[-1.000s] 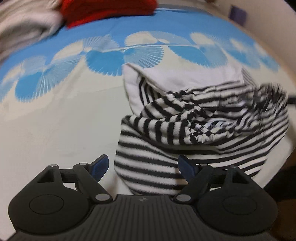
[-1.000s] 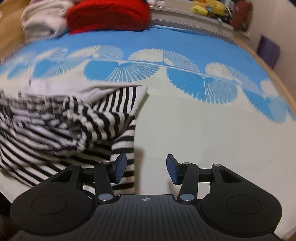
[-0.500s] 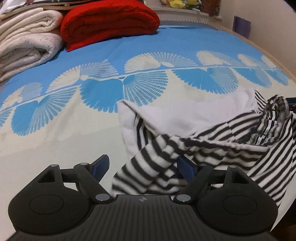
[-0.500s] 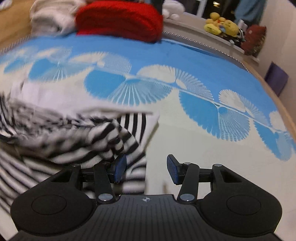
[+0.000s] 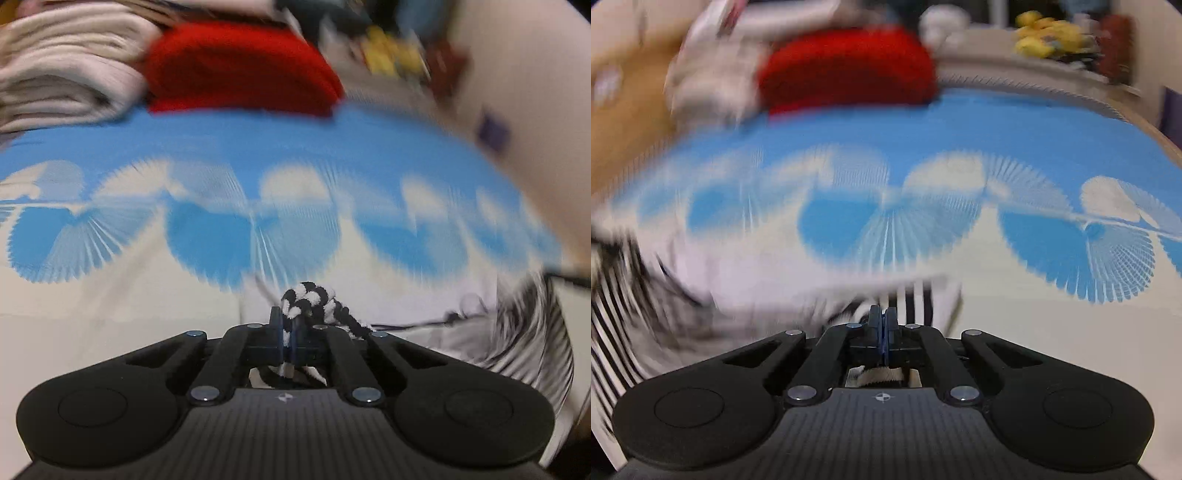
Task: Fold small clothes
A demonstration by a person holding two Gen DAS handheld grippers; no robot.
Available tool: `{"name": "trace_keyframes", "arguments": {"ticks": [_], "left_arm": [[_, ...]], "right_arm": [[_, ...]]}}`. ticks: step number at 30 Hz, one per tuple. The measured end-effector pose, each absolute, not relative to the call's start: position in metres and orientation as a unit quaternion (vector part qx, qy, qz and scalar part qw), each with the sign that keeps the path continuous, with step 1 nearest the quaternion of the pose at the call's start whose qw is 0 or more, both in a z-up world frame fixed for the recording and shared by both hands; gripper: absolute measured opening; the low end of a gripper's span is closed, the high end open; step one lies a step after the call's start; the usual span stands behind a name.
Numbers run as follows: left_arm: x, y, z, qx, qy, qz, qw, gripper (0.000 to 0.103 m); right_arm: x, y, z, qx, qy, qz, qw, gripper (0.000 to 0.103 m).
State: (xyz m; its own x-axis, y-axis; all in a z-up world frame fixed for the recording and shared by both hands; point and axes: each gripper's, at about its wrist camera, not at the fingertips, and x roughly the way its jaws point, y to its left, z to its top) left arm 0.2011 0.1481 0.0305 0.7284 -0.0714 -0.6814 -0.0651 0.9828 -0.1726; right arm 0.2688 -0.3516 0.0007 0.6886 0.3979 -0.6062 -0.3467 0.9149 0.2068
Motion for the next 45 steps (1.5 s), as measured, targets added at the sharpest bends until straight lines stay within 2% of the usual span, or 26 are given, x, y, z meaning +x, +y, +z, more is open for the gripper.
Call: {"name": "trace_keyframes", "arguments": {"ticks": [3, 6, 11, 14, 16, 17, 18, 20, 21, 22, 23, 24, 27, 29, 30, 31, 32, 33, 35, 36, 38, 42, 44, 45], "left_arm": [[0.213, 0.153, 0.037, -0.132, 0.333, 0.034, 0.933, 0.003], [0.233, 0.143, 0.035, -0.099, 0.318, 0.061, 0.941, 0.003], [0.263, 0.155, 0.015, -0.107, 0.322, 0.125, 0.932, 0.003], [0.280, 0.173, -0.006, -0.143, 0.353, 0.129, 0.916, 0.004], [0.298, 0.177, -0.030, -0.156, 0.431, 0.099, 0.883, 0.017], [0.303, 0.177, -0.039, -0.147, 0.466, 0.099, 0.867, 0.019], [0.304, 0.176, -0.042, -0.131, 0.486, 0.106, 0.858, 0.023], [0.303, 0.184, -0.033, -0.128, 0.483, 0.112, 0.859, 0.036], [0.301, 0.192, -0.026, -0.144, 0.471, 0.110, 0.864, 0.046], [0.297, 0.199, -0.019, -0.165, 0.455, 0.103, 0.869, 0.055], [0.294, 0.205, -0.016, -0.182, 0.448, 0.096, 0.870, 0.059], [0.293, 0.211, -0.015, -0.195, 0.449, 0.090, 0.867, 0.064], [0.295, 0.218, -0.028, -0.208, 0.473, 0.072, 0.853, 0.066], [0.298, 0.213, -0.036, -0.199, 0.484, 0.065, 0.850, 0.066], [0.298, 0.209, -0.039, -0.194, 0.484, 0.066, 0.851, 0.065], [0.300, 0.207, -0.042, -0.191, 0.481, 0.065, 0.853, 0.064], [0.300, 0.204, -0.043, -0.192, 0.478, 0.060, 0.855, 0.064], [0.302, 0.202, -0.045, -0.192, 0.475, 0.054, 0.857, 0.060], [0.303, 0.197, -0.049, -0.191, 0.469, 0.044, 0.861, 0.031], [0.307, 0.195, -0.051, -0.191, 0.469, 0.040, 0.862, 0.004], [0.312, 0.190, -0.051, -0.187, 0.458, 0.039, 0.868, 0.003], [0.315, 0.183, -0.041, -0.142, 0.432, 0.082, 0.887, 0.003], [0.318, 0.176, -0.050, -0.092, 0.450, 0.103, 0.882, 0.003], [0.319, 0.171, -0.058, -0.069, 0.471, 0.103, 0.874, 0.009]], "right_arm": [[0.276, -0.354, 0.013, 0.077, 0.288, 0.167, 0.940, 0.000], [0.287, -0.343, 0.012, 0.076, 0.268, 0.136, 0.951, 0.000], [0.318, -0.332, 0.002, 0.089, 0.251, 0.070, 0.961, 0.000], [0.340, -0.337, -0.013, 0.096, 0.261, 0.021, 0.960, 0.000], [0.357, -0.337, -0.029, 0.102, 0.305, 0.025, 0.947, 0.000], [0.364, -0.338, -0.037, 0.123, 0.334, 0.047, 0.933, 0.000], [0.368, -0.337, -0.041, 0.138, 0.356, 0.070, 0.921, 0.003], [0.368, -0.329, -0.039, 0.141, 0.374, 0.123, 0.908, 0.007], [0.367, -0.324, -0.035, 0.134, 0.375, 0.149, 0.905, 0.012], [0.363, -0.318, -0.031, 0.126, 0.377, 0.177, 0.900, 0.029], [0.360, -0.313, -0.029, 0.121, 0.381, 0.200, 0.895, 0.045], [0.356, -0.306, -0.028, 0.109, 0.386, 0.223, 0.889, 0.049], [0.348, -0.276, -0.034, 0.035, 0.398, 0.258, 0.880, 0.050], [0.344, -0.254, -0.044, -0.036, 0.405, 0.247, 0.879, 0.045], [0.345, -0.246, -0.051, -0.071, 0.411, 0.237, 0.877, 0.035], [0.346, -0.241, -0.054, -0.087, 0.414, 0.233, 0.876, 0.009], [0.349, -0.242, -0.054, -0.085, 0.411, 0.228, 0.878, 0.003], [0.350, -0.247, -0.049, -0.067, 0.400, 0.215, 0.888, 0.002], [0.353, -0.264, -0.037, -0.022, 0.365, 0.173, 0.915, 0.000], [0.356, -0.271, -0.032, -0.002, 0.344, 0.145, 0.928, 0.000], [0.360, -0.278, -0.029, 0.018, 0.320, 0.115, 0.940, 0.000], [0.370, -0.269, -0.052, -0.016, 0.350, 0.118, 0.929, 0.001], [0.378, -0.260, -0.072, -0.043, 0.397, 0.125, 0.908, 0.009], [0.380, -0.255, -0.081, -0.055, 0.427, 0.124, 0.894, 0.014]]}}
